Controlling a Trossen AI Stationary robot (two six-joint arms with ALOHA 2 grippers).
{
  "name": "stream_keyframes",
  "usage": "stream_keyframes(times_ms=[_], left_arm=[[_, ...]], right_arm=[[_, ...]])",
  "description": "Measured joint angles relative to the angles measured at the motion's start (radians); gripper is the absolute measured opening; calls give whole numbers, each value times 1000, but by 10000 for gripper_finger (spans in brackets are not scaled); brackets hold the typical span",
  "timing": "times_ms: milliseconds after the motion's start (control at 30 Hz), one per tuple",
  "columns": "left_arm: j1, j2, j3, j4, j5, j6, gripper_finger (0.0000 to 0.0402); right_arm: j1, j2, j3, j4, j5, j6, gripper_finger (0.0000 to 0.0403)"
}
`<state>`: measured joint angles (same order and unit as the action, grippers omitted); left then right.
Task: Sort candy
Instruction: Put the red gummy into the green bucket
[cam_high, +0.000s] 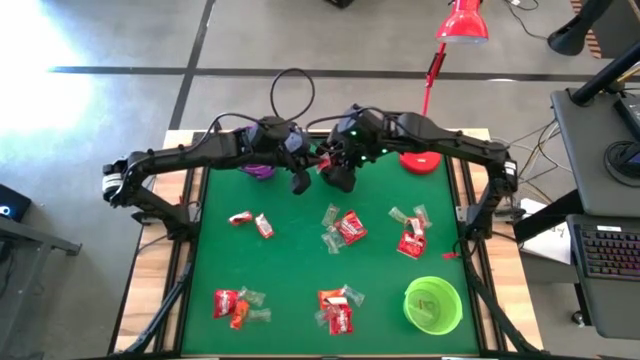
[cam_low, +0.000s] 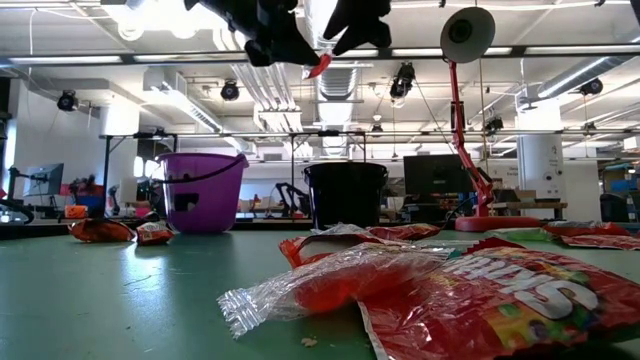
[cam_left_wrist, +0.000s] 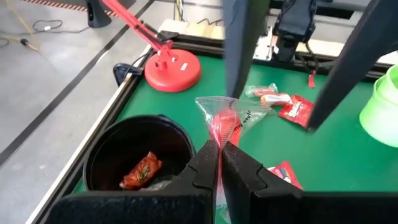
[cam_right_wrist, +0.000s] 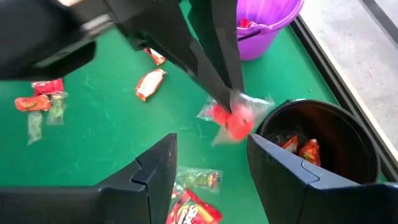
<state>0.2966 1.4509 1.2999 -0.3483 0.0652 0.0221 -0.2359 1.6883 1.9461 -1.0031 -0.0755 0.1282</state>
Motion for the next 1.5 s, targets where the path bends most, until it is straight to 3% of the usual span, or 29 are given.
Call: stream_keyframes(times_ms=[500,1267,1500], left_arm=[[0,2,-1,11,33,3,0],[0,2,-1,46,32,22,0],[0,2,-1,56,31,22,0]], right_arm=[[-1,14,5,6,136,-23,169],[-5,-3,-6,24,120,-9,181],[-5,-3,-8,22,120,-9,139]])
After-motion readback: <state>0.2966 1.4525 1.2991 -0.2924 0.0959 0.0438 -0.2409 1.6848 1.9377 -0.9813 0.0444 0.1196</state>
